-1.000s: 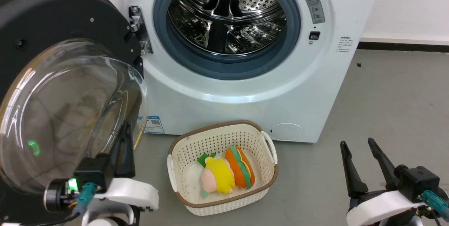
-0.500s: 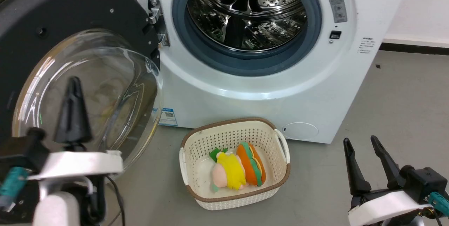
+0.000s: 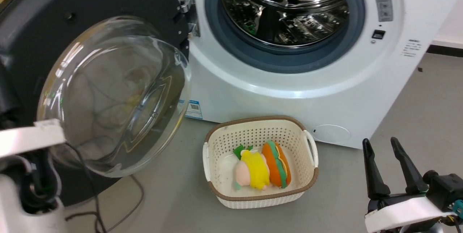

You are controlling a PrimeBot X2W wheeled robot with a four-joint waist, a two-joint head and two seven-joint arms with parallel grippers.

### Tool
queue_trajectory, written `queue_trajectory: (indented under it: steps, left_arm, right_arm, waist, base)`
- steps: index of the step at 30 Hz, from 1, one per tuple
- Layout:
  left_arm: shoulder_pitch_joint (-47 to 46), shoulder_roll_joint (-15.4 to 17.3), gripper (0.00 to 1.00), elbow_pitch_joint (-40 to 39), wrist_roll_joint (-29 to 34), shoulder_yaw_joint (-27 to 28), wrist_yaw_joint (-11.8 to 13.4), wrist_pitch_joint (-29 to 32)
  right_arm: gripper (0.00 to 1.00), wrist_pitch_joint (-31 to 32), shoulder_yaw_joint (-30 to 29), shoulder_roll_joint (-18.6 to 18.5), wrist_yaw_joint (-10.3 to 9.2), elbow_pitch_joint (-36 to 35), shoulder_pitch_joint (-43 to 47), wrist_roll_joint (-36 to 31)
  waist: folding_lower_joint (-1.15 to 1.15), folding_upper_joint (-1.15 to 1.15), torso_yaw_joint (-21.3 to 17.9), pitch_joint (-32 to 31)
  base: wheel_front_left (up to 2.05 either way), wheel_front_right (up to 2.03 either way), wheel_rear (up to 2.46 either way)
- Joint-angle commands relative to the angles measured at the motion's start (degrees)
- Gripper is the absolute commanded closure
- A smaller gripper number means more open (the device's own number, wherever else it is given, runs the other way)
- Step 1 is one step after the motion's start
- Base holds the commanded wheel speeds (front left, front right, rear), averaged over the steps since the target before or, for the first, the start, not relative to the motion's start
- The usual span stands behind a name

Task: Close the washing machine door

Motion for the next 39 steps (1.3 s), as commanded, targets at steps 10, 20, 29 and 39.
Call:
queue_trajectory:
  steps: [10,20,29,39]
  left_arm:
    - [-7.28,6.50,1.00,4.49,-7.76,6.45,1.17,3.96]
    - [-11.17,11.78,1.00,13.61,-15.73,10.54,3.90,12.32]
    - [-13.00,15.01,1.00,23.35,-24.64,13.46,3.72,21.88]
    - [-12.17,16.59,1.00,31.77,-32.77,12.52,-1.40,33.35]
  right_arm:
    - [0.00,-1.61,-0.57,0.12,0.03,-0.10,-1.38,2.01]
    - [0.00,-2.81,-1.18,0.14,0.03,0.13,-1.42,2.83]
    - [0.00,-3.88,-2.02,0.15,0.03,0.67,-1.29,3.72]
    - [0.00,-5.08,-1.96,0.17,0.04,0.96,-1.58,4.44]
  waist:
    - [-0.01,0.00,3.29,1.45]
    - [-0.01,0.00,5.47,2.34]
    - [-0.01,0.00,7.22,2.64]
    - [-0.01,0.00,8.23,3.29]
  base:
    - [0.00,0.00,0.00]
    - [0.00,0.00,0.00]
    - [0.00,0.00,0.00]
    - [0.00,0.00,0.00]
